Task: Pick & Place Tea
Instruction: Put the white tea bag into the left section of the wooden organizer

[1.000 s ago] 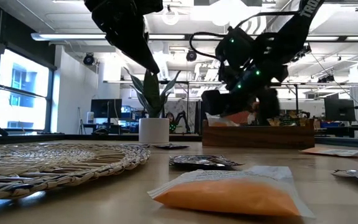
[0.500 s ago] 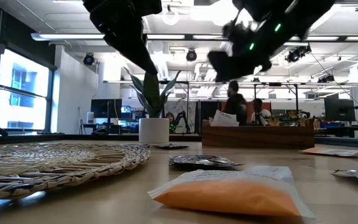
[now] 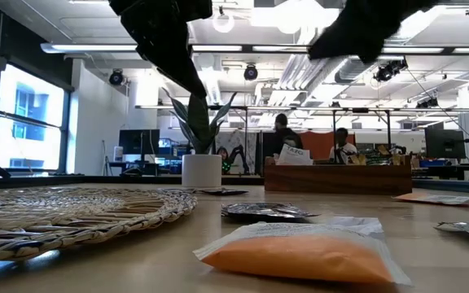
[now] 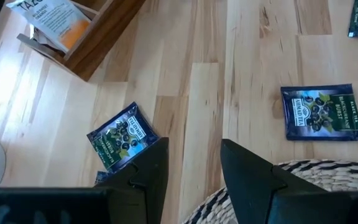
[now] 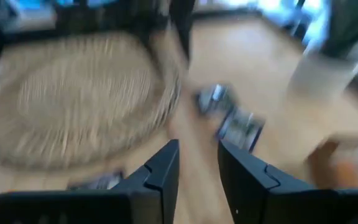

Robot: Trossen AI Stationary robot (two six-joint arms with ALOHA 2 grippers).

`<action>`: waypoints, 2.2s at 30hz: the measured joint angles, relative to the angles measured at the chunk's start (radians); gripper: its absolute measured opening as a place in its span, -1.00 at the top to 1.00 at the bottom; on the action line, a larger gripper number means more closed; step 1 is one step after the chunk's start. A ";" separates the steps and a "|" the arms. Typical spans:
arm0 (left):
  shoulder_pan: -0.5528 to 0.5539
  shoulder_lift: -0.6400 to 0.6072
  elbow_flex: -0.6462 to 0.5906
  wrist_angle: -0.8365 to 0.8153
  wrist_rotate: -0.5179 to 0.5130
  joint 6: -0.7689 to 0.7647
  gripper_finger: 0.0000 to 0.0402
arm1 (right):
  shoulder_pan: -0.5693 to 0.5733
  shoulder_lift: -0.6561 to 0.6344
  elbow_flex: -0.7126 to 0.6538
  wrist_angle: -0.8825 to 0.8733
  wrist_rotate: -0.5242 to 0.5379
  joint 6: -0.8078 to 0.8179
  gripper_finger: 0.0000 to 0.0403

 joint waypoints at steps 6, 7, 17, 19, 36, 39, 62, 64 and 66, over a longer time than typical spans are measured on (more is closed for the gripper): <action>0.000 0.000 0.000 0.012 -0.016 -0.005 0.29 | 0.037 0.073 0.000 -0.245 -0.141 0.333 0.32; 0.000 0.000 0.000 0.012 -0.019 -0.006 0.29 | 0.033 0.074 0.000 -0.309 -0.166 0.435 0.30; 0.000 0.000 0.000 0.012 -0.019 -0.006 0.29 | 0.011 0.075 -0.003 -0.783 -0.532 1.211 0.24; 0.000 0.000 0.000 0.012 -0.019 -0.005 0.29 | 0.017 0.075 -0.003 -0.782 -0.527 1.283 0.24; 0.000 0.000 0.000 -0.003 -0.014 -0.008 0.29 | 0.001 0.085 -0.096 -0.731 -0.525 1.403 0.24; 0.000 0.000 0.000 -0.003 -0.014 -0.006 0.29 | 0.001 0.085 -0.166 -0.675 -0.527 1.420 0.24; 0.000 0.000 0.000 0.000 -0.029 0.018 0.29 | -0.051 0.077 -0.250 -0.566 -0.340 1.243 0.78; 0.000 0.000 0.001 0.000 -0.029 0.018 0.29 | -0.052 0.078 -0.251 -0.560 -0.302 1.211 0.90; 0.000 0.000 0.001 0.000 -0.029 0.018 0.29 | -0.054 0.078 -0.252 -0.556 -0.263 1.176 0.97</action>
